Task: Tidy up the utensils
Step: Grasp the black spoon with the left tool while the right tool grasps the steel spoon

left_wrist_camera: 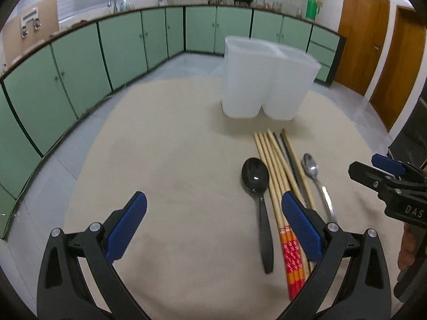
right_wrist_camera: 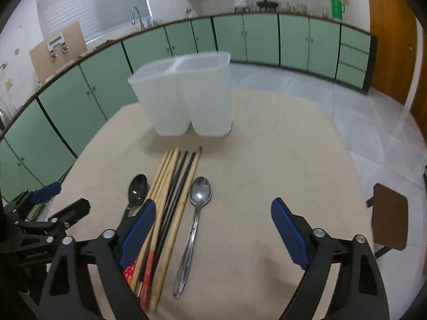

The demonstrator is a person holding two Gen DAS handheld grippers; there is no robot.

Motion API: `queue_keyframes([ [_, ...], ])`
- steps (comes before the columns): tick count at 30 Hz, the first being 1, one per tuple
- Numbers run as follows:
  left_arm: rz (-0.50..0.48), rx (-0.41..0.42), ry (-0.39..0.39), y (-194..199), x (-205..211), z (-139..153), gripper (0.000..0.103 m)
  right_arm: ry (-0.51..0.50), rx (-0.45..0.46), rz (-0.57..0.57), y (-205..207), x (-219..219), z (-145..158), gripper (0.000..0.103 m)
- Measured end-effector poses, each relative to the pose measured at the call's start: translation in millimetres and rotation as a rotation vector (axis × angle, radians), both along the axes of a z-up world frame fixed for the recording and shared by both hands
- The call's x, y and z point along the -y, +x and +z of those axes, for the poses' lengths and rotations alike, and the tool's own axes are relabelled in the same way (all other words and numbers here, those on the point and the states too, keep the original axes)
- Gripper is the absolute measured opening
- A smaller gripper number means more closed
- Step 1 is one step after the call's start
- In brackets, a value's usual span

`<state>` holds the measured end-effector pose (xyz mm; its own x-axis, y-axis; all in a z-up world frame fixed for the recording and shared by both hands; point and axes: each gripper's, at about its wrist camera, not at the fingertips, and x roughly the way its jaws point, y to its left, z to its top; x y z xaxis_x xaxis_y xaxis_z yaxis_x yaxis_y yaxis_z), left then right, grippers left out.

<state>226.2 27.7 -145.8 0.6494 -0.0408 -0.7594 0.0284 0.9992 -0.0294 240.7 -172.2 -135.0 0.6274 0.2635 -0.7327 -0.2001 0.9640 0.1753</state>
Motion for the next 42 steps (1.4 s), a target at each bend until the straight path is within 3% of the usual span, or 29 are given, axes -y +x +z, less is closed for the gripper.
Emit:
queue_keyframes([
  [8, -0.027, -0.097, 0.037, 24.0, 13.7, -34.1, 0.098, 0.012, -0.060, 0.010, 17.5, 0.2, -17.1, 0.073],
  [14, -0.048, -0.142, 0.045, 33.2, 18.4, -48.7, 0.098, 0.013, -0.079, 0.011, 24.3, -0.3, -22.5, 0.072],
  [19, -0.044, -0.136, 0.067, 40.5, 21.3, -51.5, 0.098, 0.005, -0.093, 0.024, 28.3, -6.1, -26.2, 0.072],
  [27, 0.019, -0.109, 0.082, 39.6, 4.0, -49.8, 0.098, -0.020, -0.133, 0.030, 38.2, -18.2, -35.4, 0.062],
  [31, 0.007, -0.112, 0.070, 35.7, 4.1, -46.4, 0.097, -0.032, -0.133, 0.022, 41.0, -23.1, -37.9, 0.057],
  [36, -0.008, -0.095, 0.037, 37.1, 10.4, -35.6, 0.097, -0.018, -0.141, 0.031, 45.6, -25.7, -37.1, 0.044],
  [42, -0.024, -0.110, 0.064, 56.5, 21.7, -36.9, 0.097, 0.020, -0.152, 0.032, 42.9, -19.8, -38.4, 0.043],
])
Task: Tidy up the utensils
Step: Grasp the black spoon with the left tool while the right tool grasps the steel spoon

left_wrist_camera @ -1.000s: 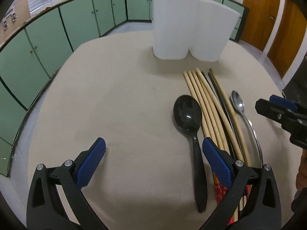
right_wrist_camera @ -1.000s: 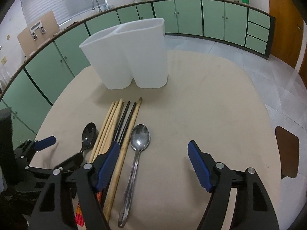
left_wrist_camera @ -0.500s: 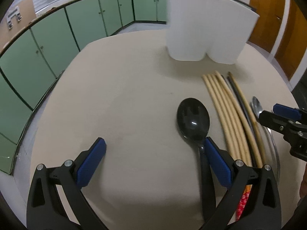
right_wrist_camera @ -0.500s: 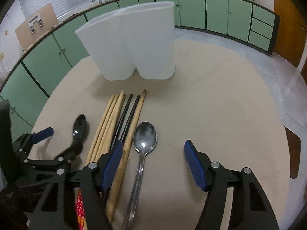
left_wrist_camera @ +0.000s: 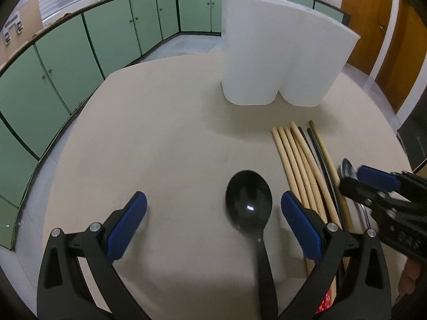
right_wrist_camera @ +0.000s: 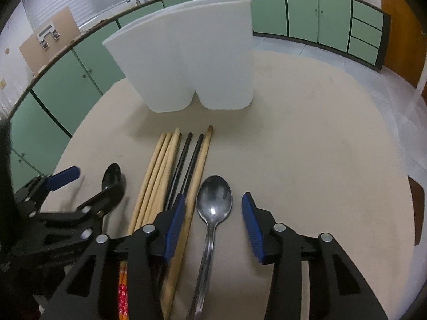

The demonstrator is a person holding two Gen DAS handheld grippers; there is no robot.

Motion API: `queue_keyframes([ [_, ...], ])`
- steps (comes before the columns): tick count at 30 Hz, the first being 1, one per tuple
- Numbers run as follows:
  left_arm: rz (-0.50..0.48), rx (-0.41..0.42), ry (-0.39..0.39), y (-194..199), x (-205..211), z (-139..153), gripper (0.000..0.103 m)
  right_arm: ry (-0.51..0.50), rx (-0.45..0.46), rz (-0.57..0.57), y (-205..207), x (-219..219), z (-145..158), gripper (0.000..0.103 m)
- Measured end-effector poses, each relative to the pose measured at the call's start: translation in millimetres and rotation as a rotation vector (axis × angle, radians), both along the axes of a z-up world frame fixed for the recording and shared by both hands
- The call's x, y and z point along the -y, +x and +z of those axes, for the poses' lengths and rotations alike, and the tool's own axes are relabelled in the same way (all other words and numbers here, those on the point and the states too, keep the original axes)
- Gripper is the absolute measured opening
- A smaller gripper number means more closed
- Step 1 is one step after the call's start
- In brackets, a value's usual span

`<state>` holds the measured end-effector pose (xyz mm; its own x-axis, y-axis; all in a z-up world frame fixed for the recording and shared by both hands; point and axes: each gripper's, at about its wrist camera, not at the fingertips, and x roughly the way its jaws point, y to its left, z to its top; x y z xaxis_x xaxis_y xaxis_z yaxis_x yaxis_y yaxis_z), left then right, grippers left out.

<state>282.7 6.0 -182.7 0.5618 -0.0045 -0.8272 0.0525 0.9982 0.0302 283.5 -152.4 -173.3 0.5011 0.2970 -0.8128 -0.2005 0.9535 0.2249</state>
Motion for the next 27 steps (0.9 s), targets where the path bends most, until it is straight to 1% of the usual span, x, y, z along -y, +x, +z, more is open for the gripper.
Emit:
queue_keyframes([
  [1, 0.000, -0.005, 0.002, 12.6, -9.8, -1.2, 0.097, -0.006, 0.003, 0.001, -1.4, 1.5, 0.2, 0.042],
  [3, 0.007, -0.018, -0.003, 18.0, -10.6, -3.5, 0.097, -0.007, 0.002, 0.000, -0.5, 4.6, 0.3, 0.042],
  [10, 0.005, -0.022, 0.000, 21.1, -8.6, -6.2, 0.097, -0.002, 0.000, -0.010, 0.9, 5.6, -0.4, 0.042],
  [13, -0.007, -0.023, -0.003, 24.9, -9.8, -6.3, 0.093, -0.035, 0.008, -0.008, 4.1, -1.4, -1.8, 0.044],
  [15, -0.017, -0.022, -0.009, 26.0, -13.7, -6.7, 0.085, -0.054, 0.009, 0.004, 6.5, -9.2, -1.9, 0.044],
  [16, -0.021, -0.022, -0.011, 26.2, -12.8, -6.3, 0.083, -0.072, 0.013, 0.008, 6.8, -12.0, -2.4, 0.044],
  [18, -0.030, -0.023, -0.017, 29.1, -8.1, -3.6, 0.075, -0.117, 0.023, 0.014, 6.9, -19.1, -3.3, 0.043],
  [19, -0.032, -0.024, -0.018, 29.8, -7.2, -3.3, 0.073, -0.137, 0.027, 0.015, 6.6, -22.3, -3.3, 0.041],
  [20, -0.036, -0.023, -0.019, 30.2, -5.8, -2.9, 0.070, -0.149, 0.032, 0.020, 5.8, -26.0, -3.4, 0.035],
  [21, -0.041, -0.021, -0.022, 30.3, -4.3, -2.4, 0.065, -0.149, 0.033, 0.025, 4.6, -28.0, -3.3, 0.032],
  [22, -0.046, -0.019, -0.023, 30.1, -3.2, -2.2, 0.062, -0.148, 0.033, 0.029, 4.0, -29.1, -3.2, 0.022],
  [23, -0.052, -0.016, -0.024, 30.0, -1.5, -1.6, 0.055, -0.139, 0.030, 0.040, 3.8, -30.7, -2.8, 0.017],
  [24, -0.057, -0.013, -0.025, 29.9, -0.3, -0.9, 0.046, -0.133, 0.029, 0.042, 3.9, -30.4, -2.4, 0.014],
  [25, -0.064, -0.011, -0.033, 29.5, -0.4, -0.8, 0.041, -0.120, 0.027, 0.043, 3.8, -29.1, -2.0, 0.013],
  [26, -0.072, -0.011, -0.049, 29.6, 0.0, 0.0, 0.034, -0.096, 0.019, 0.036, 4.9, -25.8, -1.0, 0.007],
  [27, -0.074, -0.011, -0.056, 28.7, 0.0, -1.2, 0.034, -0.075, 0.015, 0.032, 5.8, -22.4, 0.3, 0.005],
])
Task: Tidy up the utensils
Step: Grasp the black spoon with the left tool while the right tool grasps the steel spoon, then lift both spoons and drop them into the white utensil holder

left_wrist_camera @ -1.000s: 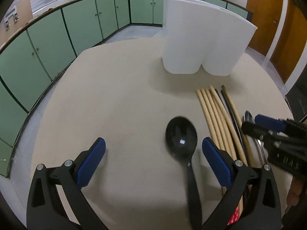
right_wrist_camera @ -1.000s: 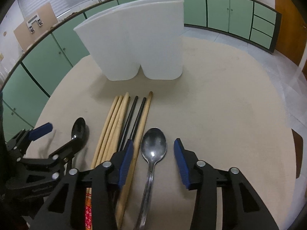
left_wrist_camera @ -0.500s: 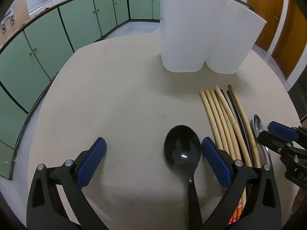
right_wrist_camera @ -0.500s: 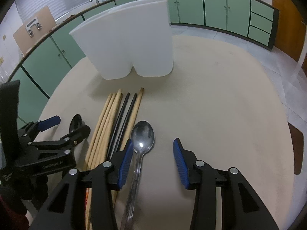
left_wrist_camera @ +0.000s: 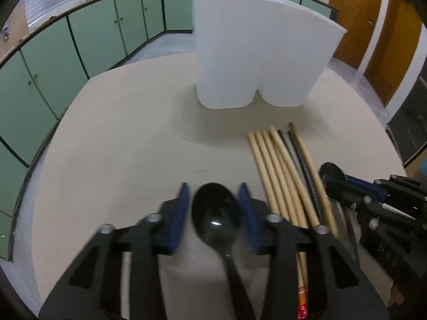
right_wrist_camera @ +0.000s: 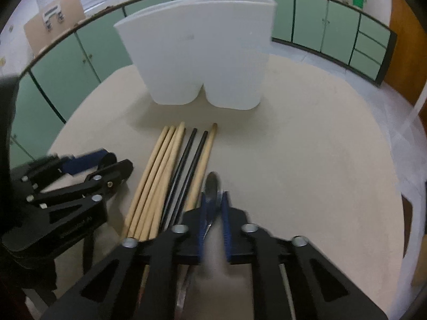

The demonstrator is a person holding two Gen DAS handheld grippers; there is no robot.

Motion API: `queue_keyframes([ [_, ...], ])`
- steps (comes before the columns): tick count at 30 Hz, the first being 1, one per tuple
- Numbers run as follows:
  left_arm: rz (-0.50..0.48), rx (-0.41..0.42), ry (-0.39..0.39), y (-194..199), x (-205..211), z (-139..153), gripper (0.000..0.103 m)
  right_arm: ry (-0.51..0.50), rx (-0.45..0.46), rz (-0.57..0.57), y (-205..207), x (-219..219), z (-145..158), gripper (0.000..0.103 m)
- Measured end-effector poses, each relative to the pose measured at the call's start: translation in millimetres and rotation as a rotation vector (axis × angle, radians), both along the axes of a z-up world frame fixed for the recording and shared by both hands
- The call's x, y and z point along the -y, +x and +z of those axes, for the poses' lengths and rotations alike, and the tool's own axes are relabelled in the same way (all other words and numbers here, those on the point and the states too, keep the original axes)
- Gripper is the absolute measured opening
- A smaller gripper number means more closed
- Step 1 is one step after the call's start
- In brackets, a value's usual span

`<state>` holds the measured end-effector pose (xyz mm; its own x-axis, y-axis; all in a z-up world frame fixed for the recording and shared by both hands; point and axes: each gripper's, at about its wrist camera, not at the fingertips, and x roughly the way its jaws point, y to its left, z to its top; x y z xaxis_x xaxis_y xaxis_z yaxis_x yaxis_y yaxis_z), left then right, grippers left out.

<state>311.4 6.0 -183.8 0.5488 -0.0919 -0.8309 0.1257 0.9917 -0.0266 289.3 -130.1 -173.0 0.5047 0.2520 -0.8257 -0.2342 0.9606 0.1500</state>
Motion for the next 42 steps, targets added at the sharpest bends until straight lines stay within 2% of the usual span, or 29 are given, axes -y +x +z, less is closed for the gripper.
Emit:
queue_keyframes([
  [2, -0.004, 0.002, -0.001, -1.0, -0.3, -0.5, 0.034, 0.052, -0.004, -0.008, -0.8, 9.1, 2.6, 0.003],
  [7, -0.011, 0.049, -0.049, -10.6, -8.5, 5.3, 0.034, 0.083, 0.039, 0.006, -11.2, 20.2, 8.3, 0.003],
  [12, -0.015, 0.058, -0.041, -13.0, -6.3, 2.0, 0.034, 0.073, 0.000, -0.008, -4.8, 21.8, -1.1, 0.004],
  [16, -0.016, 0.038, -0.036, -9.9, -3.1, -4.5, 0.034, 0.065, -0.026, -0.048, -3.0, 31.0, -6.4, 0.017],
  [18, -0.017, 0.038, -0.032, -9.4, -4.2, -6.4, 0.034, 0.062, -0.013, -0.057, -5.9, 33.6, -2.7, 0.032],
  [20, -0.020, 0.039, -0.027, -8.7, -3.6, -6.6, 0.034, 0.047, 0.002, -0.053, -9.0, 32.5, 1.4, 0.043],
  [25, -0.017, 0.039, -0.033, -11.3, -2.4, -8.5, 0.034, -0.028, -0.002, -0.027, -5.6, 19.8, -4.5, 0.043],
  [26, -0.017, 0.038, -0.034, -11.1, -2.4, -8.5, 0.034, -0.032, -0.005, -0.024, -5.8, 22.9, -6.6, 0.041],
  [27, -0.017, 0.038, -0.034, -12.0, -2.3, -8.7, 0.034, -0.053, 0.002, -0.022, -3.8, 20.7, -7.8, 0.029],
  [30, -0.015, 0.040, -0.037, -12.9, -3.2, -8.7, 0.034, -0.086, 0.004, -0.007, -2.6, 16.0, -7.5, 0.028],
  [32, -0.011, 0.051, -0.044, -14.5, -4.6, -6.3, 0.034, -0.062, -0.004, -0.011, -1.6, 17.7, -7.4, 0.028],
  [35, -0.010, 0.093, -0.061, -21.8, -6.9, 1.6, 0.034, 0.015, 0.039, -0.015, -8.6, 28.5, 3.7, 0.028],
  [42, -0.014, 0.288, -0.091, -45.3, -12.7, 42.3, 0.034, 0.397, 0.133, 0.058, -23.9, 65.6, 47.7, 0.027],
])
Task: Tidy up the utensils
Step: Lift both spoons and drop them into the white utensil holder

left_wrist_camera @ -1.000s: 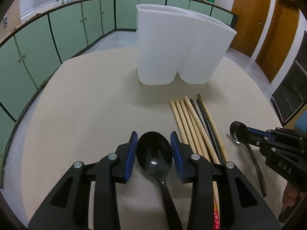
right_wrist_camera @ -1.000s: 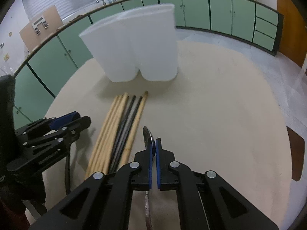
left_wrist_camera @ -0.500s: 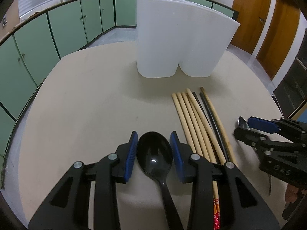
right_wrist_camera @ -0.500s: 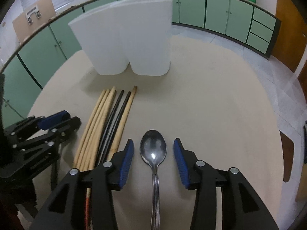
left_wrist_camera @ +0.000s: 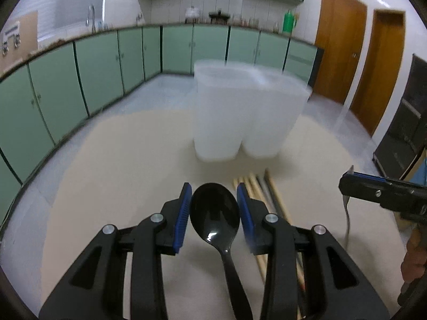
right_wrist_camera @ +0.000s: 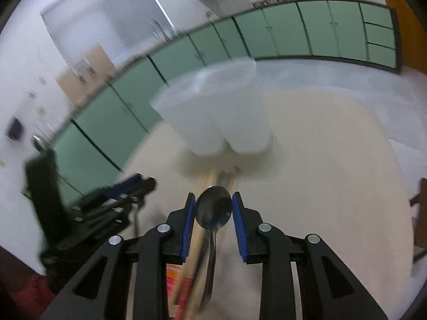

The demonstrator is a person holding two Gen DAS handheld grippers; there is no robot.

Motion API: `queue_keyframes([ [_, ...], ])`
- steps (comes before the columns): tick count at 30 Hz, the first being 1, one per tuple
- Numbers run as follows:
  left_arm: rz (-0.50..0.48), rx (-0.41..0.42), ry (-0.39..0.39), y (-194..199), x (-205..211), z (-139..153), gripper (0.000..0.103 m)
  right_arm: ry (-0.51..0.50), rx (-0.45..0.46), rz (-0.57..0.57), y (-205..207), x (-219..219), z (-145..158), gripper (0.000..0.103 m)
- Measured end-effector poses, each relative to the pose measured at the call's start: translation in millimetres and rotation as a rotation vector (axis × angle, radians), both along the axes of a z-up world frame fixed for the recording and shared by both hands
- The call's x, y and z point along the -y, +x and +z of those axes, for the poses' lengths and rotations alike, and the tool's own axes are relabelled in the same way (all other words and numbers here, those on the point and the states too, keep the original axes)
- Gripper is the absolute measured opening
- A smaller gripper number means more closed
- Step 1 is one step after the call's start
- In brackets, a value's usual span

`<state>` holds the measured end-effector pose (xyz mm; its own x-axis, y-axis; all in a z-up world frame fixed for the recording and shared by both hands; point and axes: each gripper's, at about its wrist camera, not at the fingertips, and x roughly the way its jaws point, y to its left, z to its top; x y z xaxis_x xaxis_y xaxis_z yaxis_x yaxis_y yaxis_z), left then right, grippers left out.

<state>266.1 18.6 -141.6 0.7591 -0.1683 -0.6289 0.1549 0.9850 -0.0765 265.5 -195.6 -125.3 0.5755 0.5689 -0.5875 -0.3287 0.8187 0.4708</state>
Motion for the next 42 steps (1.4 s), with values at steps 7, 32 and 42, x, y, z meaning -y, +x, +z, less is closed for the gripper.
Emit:
queue_keyframes([
  [7, 0.000, 0.153, -0.024, -9.3, 4.8, 33.2, 0.034, 0.122, 0.075, -0.010, 7.8, 16.1, 23.4, 0.027],
  [32, 0.093, 0.452, 0.034, 129.5, 56.9, 123.3, 0.034, -0.143, 0.409, -0.164, 121.4, -13.5, 135.9, 0.027],
  [42, 0.086, 0.368, 0.021, 150.1, 41.3, 86.4, 0.034, -0.226, 0.354, -0.138, 136.2, -37.7, 93.2, 0.027],
])
